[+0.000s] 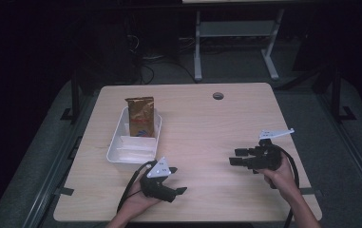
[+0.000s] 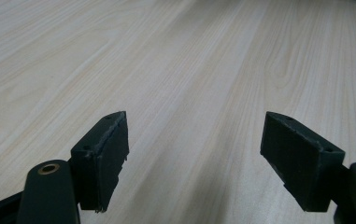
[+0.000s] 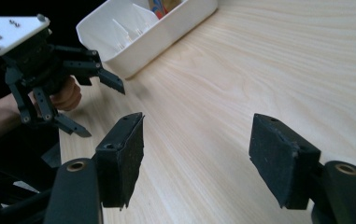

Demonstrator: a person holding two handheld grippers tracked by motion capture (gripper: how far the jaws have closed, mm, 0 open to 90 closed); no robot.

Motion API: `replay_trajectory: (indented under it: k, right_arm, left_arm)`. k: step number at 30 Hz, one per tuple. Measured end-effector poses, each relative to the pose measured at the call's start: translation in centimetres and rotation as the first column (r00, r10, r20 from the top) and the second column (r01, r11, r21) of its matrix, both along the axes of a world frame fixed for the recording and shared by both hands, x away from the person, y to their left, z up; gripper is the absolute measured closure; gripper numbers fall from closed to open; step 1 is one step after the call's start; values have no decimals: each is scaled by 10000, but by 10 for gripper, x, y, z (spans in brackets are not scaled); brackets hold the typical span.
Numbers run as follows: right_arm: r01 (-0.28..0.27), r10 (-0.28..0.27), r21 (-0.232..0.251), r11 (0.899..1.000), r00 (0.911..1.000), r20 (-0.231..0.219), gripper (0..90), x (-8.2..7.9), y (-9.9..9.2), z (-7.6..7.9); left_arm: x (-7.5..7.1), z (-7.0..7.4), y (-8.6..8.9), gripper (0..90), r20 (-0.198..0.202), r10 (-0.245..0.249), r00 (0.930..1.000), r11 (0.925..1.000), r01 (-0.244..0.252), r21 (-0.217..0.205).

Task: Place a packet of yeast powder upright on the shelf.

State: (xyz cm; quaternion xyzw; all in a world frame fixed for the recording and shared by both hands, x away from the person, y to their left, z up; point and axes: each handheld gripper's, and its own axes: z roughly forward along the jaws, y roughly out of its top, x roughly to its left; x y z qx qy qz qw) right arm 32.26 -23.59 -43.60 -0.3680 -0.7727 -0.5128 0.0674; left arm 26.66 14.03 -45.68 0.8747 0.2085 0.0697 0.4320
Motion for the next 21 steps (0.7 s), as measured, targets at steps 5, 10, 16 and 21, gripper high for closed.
replay_trajectory:
  k: [5,10,16,21]
  right_arm:
    - [188,-187,-149,9997,9998,104,350,-8,-5,-8]
    - [321,-318,-90,9994,9991,268,348,-17,-10,-11]
    - [430,-426,-147,9990,9988,259,344,-23,-12,-16]
    - [241,-229,-408,9989,9993,306,344,-24,-3,-17]
  left_arm:
    - [0,0,0,230,-8,-36,10000,10000,36,1]
    - [-1,-1,-3,230,-11,-165,9999,9999,165,30]
    - [-1,-1,-4,231,-85,-251,9996,9997,252,42]
    - [-1,-2,-4,230,-130,-243,9996,9997,244,39]
